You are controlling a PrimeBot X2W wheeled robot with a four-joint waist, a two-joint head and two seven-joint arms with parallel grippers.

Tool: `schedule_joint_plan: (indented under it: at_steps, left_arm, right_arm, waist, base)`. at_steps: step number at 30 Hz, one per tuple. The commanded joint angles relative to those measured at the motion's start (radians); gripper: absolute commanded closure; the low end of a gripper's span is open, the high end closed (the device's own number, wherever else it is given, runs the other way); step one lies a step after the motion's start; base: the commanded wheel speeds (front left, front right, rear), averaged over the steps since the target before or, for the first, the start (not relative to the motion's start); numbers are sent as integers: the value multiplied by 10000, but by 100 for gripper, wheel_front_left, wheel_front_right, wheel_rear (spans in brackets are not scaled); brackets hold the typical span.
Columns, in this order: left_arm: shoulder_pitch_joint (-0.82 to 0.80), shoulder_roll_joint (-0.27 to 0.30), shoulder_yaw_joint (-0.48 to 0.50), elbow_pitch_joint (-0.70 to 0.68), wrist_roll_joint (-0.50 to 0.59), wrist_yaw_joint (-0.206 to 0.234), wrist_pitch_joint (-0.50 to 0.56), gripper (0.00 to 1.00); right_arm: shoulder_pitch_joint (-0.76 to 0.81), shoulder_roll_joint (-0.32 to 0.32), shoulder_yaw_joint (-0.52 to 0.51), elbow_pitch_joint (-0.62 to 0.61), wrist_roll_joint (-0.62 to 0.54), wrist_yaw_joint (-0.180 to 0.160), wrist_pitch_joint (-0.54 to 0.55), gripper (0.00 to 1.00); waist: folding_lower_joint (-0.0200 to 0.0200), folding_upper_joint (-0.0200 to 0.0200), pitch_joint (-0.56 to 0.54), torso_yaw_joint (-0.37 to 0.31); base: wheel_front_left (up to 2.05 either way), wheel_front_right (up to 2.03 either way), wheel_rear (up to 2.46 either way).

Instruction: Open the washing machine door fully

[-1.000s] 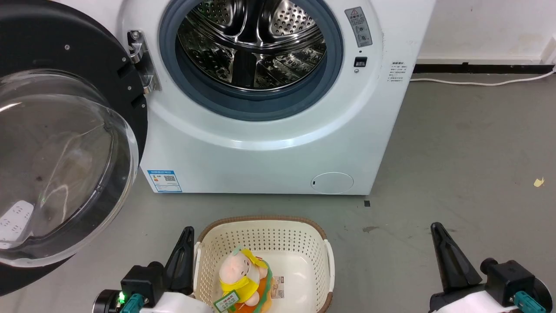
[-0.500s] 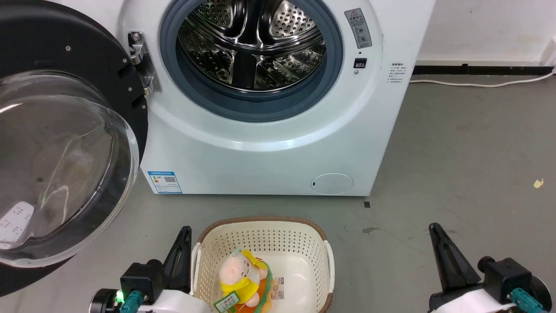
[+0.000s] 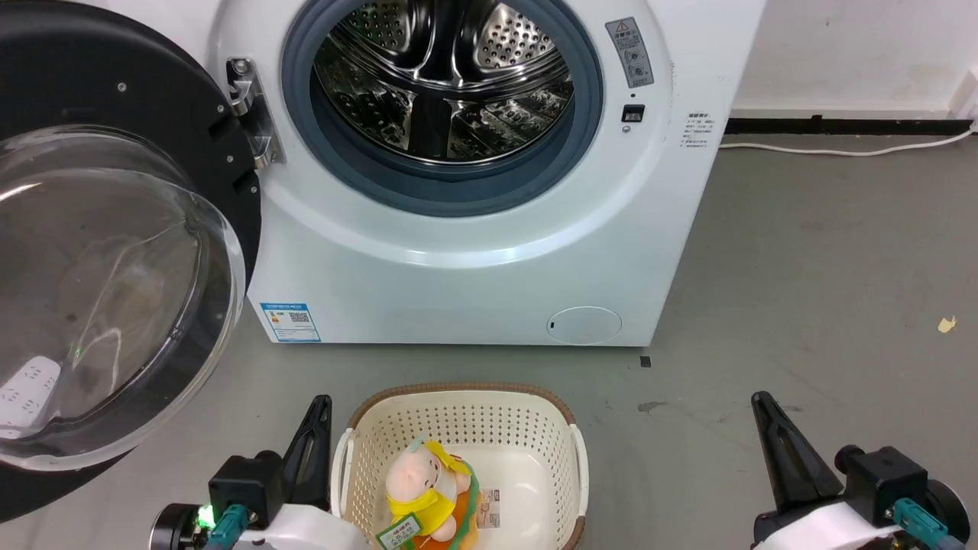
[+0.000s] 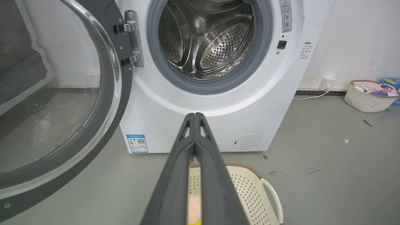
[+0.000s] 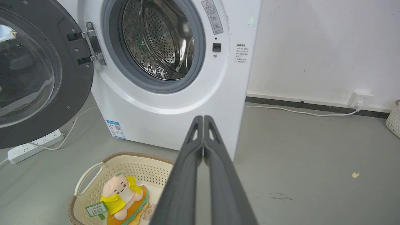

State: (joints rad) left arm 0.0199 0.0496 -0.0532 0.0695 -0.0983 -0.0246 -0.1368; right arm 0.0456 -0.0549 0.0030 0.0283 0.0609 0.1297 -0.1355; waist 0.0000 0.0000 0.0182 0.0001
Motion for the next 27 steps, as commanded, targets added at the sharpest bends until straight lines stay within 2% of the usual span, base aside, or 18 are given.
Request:
schedule_joint_plan:
  at_steps: [1,27]
  left_arm:
    - [-91,4,28,-74,102,45,69,100]
    - [-133,5,226,-318,448,125,581,100]
  right_arm:
    - [-184,24,-16,-54,-82,5,51,100]
    - [-291,33,-21,-144,-289,7,564,100]
  waist:
    - [0,0,-4,0]
    - [0,0,-74,0]
  base:
    - [0,0,0]
    - [0,0,0]
